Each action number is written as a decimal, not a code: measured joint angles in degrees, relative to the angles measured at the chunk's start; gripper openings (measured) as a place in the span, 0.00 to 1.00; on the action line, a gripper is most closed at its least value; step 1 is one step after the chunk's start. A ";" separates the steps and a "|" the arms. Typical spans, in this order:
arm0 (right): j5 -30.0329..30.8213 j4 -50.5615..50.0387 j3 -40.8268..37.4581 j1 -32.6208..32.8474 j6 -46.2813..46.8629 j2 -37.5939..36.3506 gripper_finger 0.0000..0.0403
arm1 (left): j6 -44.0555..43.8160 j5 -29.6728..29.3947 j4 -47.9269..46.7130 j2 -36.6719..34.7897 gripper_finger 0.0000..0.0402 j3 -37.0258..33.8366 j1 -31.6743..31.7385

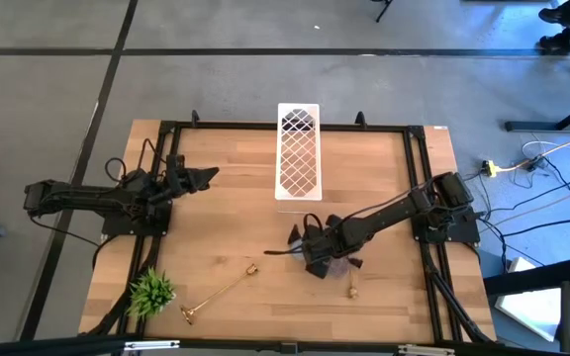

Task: Pick & Place candle stick holders
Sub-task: Put the black candle holder on the shelf

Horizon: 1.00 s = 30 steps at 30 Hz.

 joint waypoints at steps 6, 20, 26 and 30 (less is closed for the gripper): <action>-2.12 -0.34 2.23 0.00 1.07 0.00 0.03 | 0.00 1.25 0.00 0.00 0.00 0.00 0.00; -1.74 -21.71 29.44 0.00 -4.97 0.00 0.03 | -0.02 3.42 1.19 0.00 0.00 0.00 -0.02; 0.11 -25.77 45.03 -0.50 -7.60 0.00 0.03 | -0.02 4.54 3.80 -0.01 0.00 0.00 0.00; 7.58 -24.17 55.78 -1.06 -9.30 -0.04 0.03 | 0.00 4.54 3.89 0.00 0.00 0.00 0.00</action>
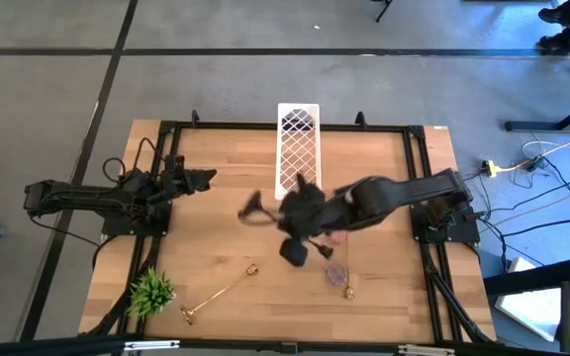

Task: Pick & Place candle stick holders
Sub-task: Put the black candle holder on the shelf

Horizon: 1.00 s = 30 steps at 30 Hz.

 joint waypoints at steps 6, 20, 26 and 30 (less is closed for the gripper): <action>10.46 8.42 12.30 -0.18 -4.54 -0.06 0.03 | -0.02 -0.02 1.11 -0.01 0.00 0.00 0.00; 10.40 49.96 12.31 -3.42 -22.24 -2.89 0.03 | -2.14 0.75 2.69 -0.02 0.00 0.00 0.00; 3.76 58.30 12.29 -4.28 -44.52 -2.91 0.03 | -5.63 3.83 2.74 -0.01 0.00 0.00 0.00; 4.64 54.57 12.29 -3.84 -61.36 -3.03 0.03 | -9.08 5.70 2.80 -0.01 0.00 0.00 -0.30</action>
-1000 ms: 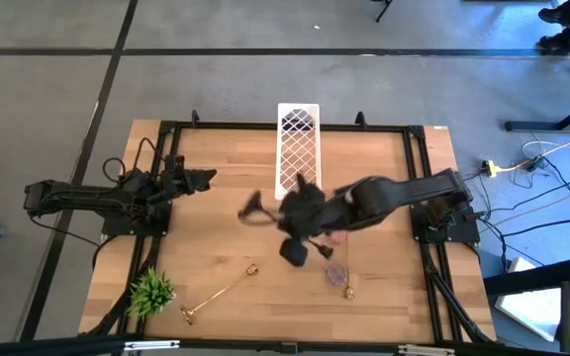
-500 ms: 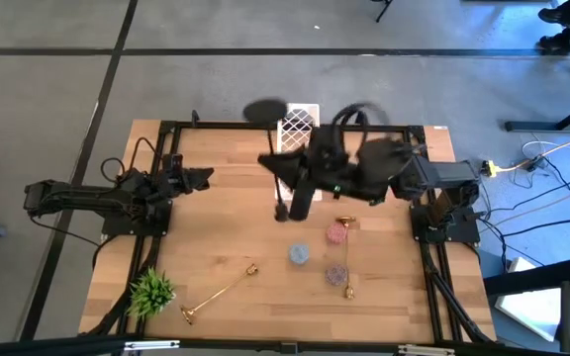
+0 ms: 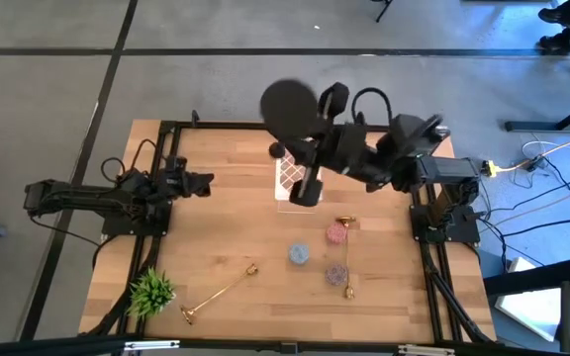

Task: Pick & Place candle stick holders
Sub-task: Put the black candle holder on the shelf

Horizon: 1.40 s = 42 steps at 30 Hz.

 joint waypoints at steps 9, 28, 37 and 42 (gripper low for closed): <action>11.20 -20.21 0.00 2.41 -11.91 -0.08 0.03 | -9.85 4.28 0.04 0.01 0.00 0.00 -4.62; 24.25 -50.84 -0.07 7.45 -7.76 7.73 0.03 | -23.04 26.90 -0.25 21.03 0.00 14.88 -10.09; 30.52 -54.62 -0.07 10.77 -1.18 7.78 0.03 | -23.07 53.63 0.09 37.92 0.00 20.56 5.77; 30.77 -63.13 -0.07 11.92 9.24 8.17 0.03 | -24.81 62.97 2.98 45.74 0.00 25.43 11.77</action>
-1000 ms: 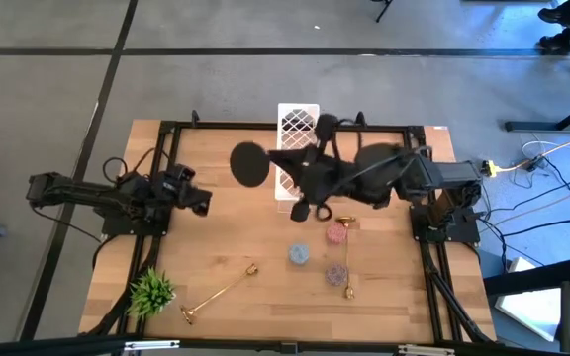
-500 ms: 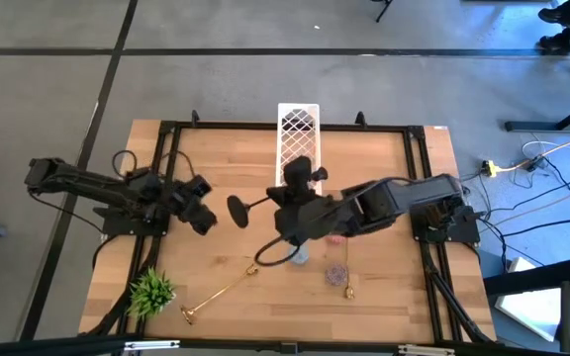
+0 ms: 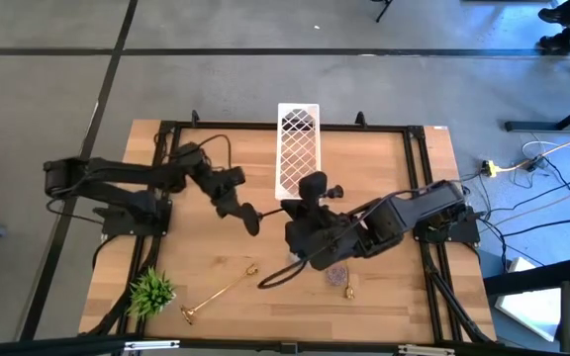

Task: Pick & Place candle stick holders
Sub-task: Put the black candle holder on the shelf

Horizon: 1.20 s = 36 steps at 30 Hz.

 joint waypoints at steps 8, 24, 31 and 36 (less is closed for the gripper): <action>0.34 -3.99 0.00 1.40 10.04 0.01 0.03 | -0.61 -1.23 3.61 4.28 0.00 9.82 0.25; -3.52 -5.83 0.02 1.81 8.86 3.96 0.03 | -11.05 3.60 -2.33 4.30 0.16 16.43 -5.98; -3.48 -5.82 0.00 2.12 8.53 6.24 0.03 | -1.56 0.54 -11.46 5.59 0.38 16.39 -7.08; -4.18 -5.49 0.00 2.17 8.31 6.19 0.03 | -0.23 0.42 -9.48 9.36 0.44 16.39 -6.40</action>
